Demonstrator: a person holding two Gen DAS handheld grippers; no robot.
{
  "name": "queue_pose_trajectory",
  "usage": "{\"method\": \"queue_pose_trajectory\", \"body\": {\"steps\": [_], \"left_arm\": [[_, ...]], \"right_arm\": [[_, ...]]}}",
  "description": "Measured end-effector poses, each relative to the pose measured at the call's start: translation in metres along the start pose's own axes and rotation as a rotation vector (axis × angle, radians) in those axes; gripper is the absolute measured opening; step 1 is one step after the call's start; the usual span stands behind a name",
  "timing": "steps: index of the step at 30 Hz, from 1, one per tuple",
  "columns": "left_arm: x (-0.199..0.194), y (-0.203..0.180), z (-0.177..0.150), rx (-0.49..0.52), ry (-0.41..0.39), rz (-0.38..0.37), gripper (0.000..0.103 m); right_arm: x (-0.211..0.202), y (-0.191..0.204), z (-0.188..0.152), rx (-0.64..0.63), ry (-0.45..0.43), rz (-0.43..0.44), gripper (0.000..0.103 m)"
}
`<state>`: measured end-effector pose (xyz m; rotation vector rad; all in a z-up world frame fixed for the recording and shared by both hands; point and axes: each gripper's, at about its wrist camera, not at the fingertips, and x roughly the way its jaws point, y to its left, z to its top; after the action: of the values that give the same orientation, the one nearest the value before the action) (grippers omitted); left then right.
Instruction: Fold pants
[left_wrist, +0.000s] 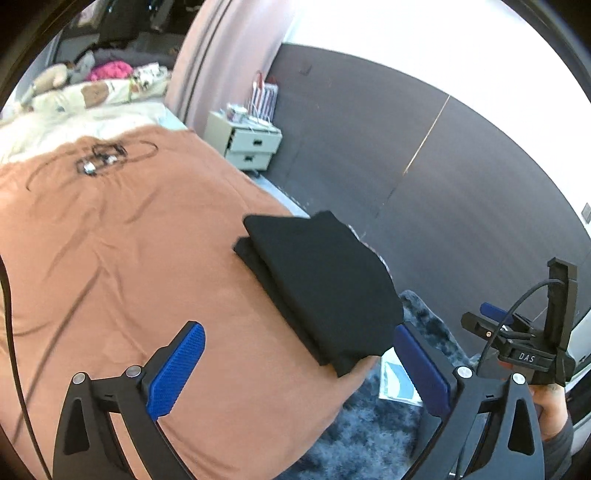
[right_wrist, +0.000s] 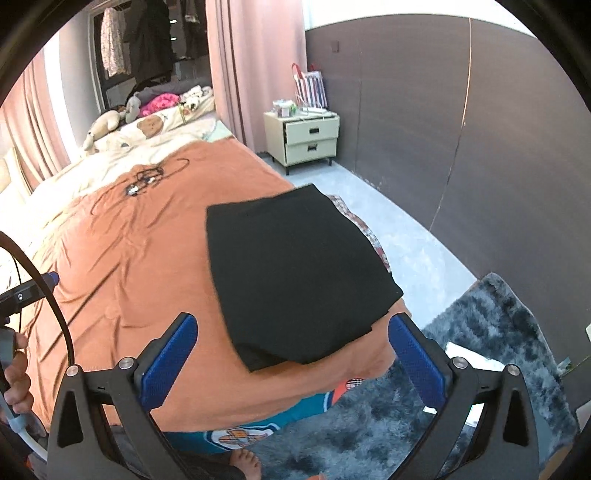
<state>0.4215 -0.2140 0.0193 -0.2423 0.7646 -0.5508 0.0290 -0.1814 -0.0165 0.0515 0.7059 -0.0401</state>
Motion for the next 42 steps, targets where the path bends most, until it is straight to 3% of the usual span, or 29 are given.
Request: {"method": "queue_pose_trajectory", "body": {"steps": [10, 25, 42], "left_arm": [[-0.075, 0.002, -0.014, 0.055, -0.089, 0.046, 0.103], [-0.174, -0.010, -0.064, 0.145, -0.177, 0.135, 0.103], [-0.260, 0.003, -0.127, 0.143, -0.280, 0.234, 0.103]], "right_arm": [[-0.046, 0.027, -0.035, -0.004, -0.095, 0.023, 0.103], [-0.099, 0.060, -0.096, -0.038, -0.185, 0.048, 0.103], [-0.131, 0.083, -0.160, -0.053, -0.257, 0.119, 0.103]]}}
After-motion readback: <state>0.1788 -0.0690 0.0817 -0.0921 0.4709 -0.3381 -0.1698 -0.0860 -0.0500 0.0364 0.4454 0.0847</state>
